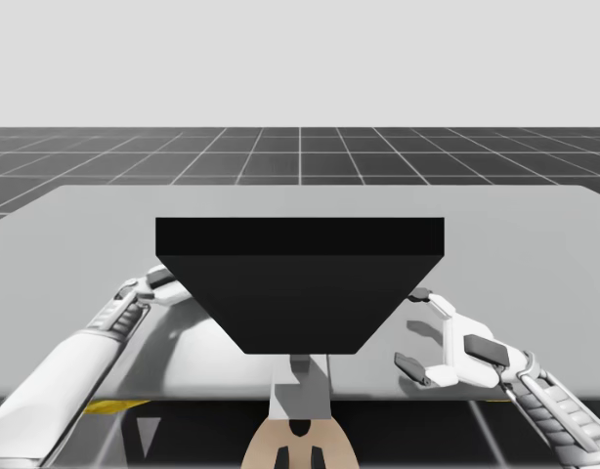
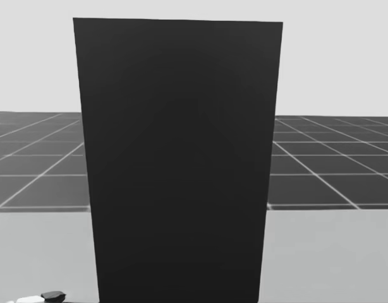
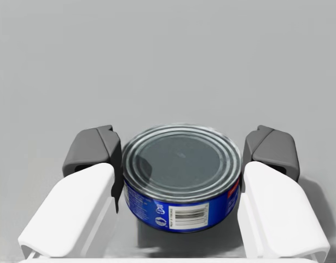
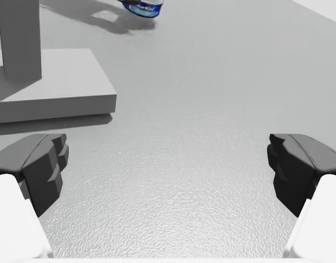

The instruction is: Reach around the screen and pick up the object behind it.

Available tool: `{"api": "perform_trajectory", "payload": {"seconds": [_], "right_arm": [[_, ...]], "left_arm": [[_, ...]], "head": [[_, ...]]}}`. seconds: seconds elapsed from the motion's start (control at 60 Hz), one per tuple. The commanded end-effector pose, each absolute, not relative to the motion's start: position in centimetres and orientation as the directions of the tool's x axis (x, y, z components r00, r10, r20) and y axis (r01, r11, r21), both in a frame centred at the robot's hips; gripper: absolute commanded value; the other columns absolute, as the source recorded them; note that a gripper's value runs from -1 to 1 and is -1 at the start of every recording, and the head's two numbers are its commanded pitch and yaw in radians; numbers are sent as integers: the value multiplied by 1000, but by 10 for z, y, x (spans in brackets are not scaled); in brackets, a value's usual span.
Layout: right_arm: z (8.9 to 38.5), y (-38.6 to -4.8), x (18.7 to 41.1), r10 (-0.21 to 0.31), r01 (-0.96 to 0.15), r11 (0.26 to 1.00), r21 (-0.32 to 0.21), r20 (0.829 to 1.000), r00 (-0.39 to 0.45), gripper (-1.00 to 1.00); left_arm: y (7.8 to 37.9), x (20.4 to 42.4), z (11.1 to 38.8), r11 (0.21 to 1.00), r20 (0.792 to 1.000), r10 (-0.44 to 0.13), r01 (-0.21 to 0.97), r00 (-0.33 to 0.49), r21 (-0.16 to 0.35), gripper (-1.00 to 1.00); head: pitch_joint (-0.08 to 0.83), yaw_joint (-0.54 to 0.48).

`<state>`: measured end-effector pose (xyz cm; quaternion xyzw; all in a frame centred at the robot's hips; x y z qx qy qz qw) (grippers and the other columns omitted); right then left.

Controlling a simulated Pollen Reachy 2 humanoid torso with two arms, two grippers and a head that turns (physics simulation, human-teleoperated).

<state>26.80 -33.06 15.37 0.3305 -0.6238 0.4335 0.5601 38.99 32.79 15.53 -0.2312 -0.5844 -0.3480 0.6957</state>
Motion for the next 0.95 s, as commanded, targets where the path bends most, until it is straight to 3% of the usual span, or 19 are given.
{"api": "perform_trajectory", "payload": {"seconds": [0.017,0.3,0.583,0.733,0.95], "right_arm": [[155,-330,268,-19,-919,363,-155,985,-173,-1000],[155,-330,268,-20,-917,367,-158,984,-178,-1000],[157,-330,269,-20,-907,386,-168,981,-191,-1000],[156,-330,270,-12,-899,401,-177,980,-198,-1000],[155,-331,276,-13,-873,450,-189,976,-217,-1000]], "left_arm": [[365,378,179,705,979,-202,697,19,132,1000],[402,372,230,770,980,-186,609,-70,189,1000],[401,372,290,795,965,-185,548,-189,259,1000],[394,372,323,802,947,-201,512,-253,307,1000],[382,367,376,821,905,-211,436,-369,369,1000]], "head": [[95,-40],[86,-35],[83,-37],[85,-37],[86,-30]]}}
